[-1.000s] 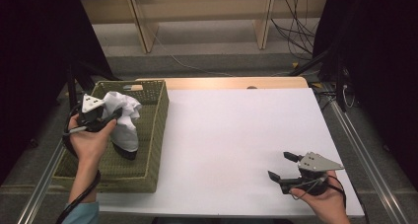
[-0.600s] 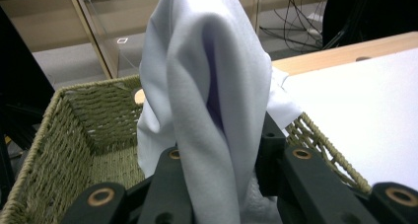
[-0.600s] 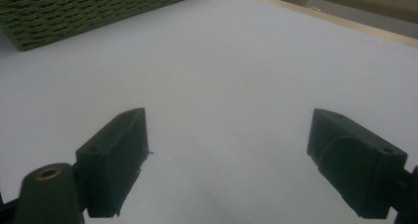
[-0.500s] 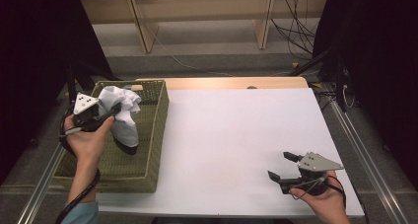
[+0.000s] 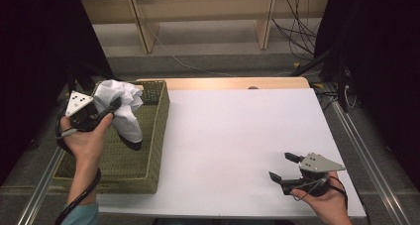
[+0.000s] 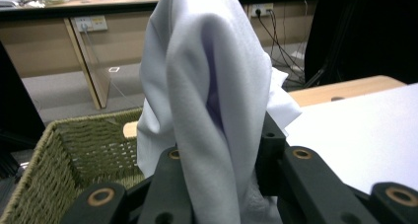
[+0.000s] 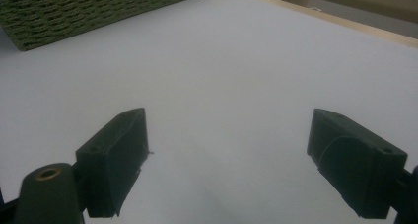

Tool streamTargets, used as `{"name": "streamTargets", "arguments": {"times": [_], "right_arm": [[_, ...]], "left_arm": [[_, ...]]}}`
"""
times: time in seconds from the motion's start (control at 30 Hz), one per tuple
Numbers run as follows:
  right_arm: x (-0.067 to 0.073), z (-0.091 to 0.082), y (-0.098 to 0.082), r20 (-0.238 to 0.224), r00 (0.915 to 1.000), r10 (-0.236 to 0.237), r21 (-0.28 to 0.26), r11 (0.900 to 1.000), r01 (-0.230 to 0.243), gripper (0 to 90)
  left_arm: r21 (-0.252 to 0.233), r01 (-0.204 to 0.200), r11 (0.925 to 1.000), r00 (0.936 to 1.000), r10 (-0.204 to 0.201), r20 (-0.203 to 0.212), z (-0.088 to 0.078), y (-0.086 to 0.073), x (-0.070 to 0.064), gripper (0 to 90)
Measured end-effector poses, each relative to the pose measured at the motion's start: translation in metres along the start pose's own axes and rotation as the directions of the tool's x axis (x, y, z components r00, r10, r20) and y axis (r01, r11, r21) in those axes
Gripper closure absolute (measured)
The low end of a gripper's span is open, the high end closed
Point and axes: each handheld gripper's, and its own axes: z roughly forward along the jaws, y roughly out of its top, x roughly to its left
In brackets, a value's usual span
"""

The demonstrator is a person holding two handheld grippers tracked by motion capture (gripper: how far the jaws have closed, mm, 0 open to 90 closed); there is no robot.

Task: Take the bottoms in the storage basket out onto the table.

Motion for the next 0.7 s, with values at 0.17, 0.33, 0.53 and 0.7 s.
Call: {"name": "streamTargets", "arguments": {"times": [0.17,0.33,0.53,0.7], "right_arm": [[0.0,0.0,0.0,-0.001,1.0,0.001,0.002,1.0,-0.001,16.8],[0.0,0.0,0.0,-0.001,1.0,0.002,0.002,1.0,-0.002,16.8],[0.0,0.0,0.0,-0.001,1.0,0.002,0.0,1.0,-0.002,16.8],[0.0,0.0,0.0,-0.002,1.0,0.0,0.002,1.0,0.0,16.8]], "left_arm": [[-0.028,0.017,0.9995,0.9998,-0.016,0.008,-0.004,0.004,-0.001,74.8],[-0.04,0.013,0.9991,0.9998,-0.013,0.014,-0.006,0.007,-0.004,74.8],[-0.058,0.015,0.9982,0.9994,-0.013,0.031,-0.01,0.012,-0.008,74.8],[-0.066,0.013,0.9978,0.999,-0.01,0.043,-0.011,0.015,-0.011,74.8]]}}
